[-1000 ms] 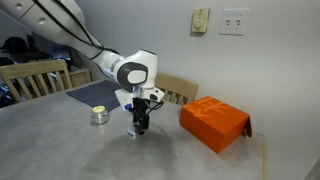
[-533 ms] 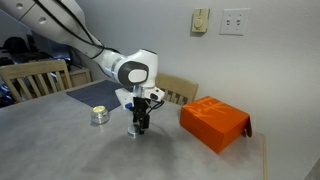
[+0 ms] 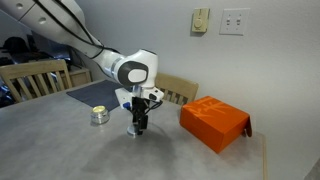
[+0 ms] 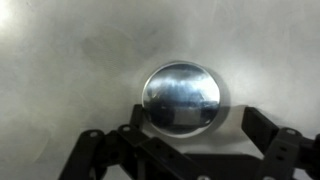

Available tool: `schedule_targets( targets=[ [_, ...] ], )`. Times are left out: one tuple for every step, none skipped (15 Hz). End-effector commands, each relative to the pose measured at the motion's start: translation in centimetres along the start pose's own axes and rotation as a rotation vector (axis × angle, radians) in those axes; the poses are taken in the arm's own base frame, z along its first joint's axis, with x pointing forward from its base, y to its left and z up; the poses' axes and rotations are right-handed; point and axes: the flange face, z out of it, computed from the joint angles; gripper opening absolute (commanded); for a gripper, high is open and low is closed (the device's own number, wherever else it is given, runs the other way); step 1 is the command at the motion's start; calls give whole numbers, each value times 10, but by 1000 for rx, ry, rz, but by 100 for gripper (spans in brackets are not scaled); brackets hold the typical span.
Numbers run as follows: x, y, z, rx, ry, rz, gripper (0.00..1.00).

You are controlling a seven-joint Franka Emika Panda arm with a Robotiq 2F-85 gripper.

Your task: Put the silver lid on the silver bottle

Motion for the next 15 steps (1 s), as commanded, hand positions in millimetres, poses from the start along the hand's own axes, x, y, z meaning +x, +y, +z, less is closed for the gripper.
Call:
schedule_targets(
  targets=[
    [-13, 3, 22, -50, -51, 62, 100],
    [-15, 3, 23, -61, -59, 77, 100],
    [-17, 3, 25, -61, -64, 87, 100],
    [-18, 3, 26, -60, -67, 100, 100],
    [-19, 2, 28, -58, -75, 108, 100],
    [-20, 1, 30, -59, -78, 118, 100],
    [-20, 0, 31, -60, -81, 126, 100],
    [-20, -1, 33, -59, -83, 130, 100],
    [-19, -1, 35, -52, -81, 128, 100],
    [-18, -1, 37, -45, -79, 120, 100],
    [-17, -1, 41, -41, -72, 119, 100],
    [-15, -1, 44, -32, -68, 117, 100],
    [-14, -2, 47, -11, -64, 125, 100],
    [-14, -3, 49, 13, -43, 136, 100],
    [-13, -5, 50, 31, 11, 110, 100]
  ],
)
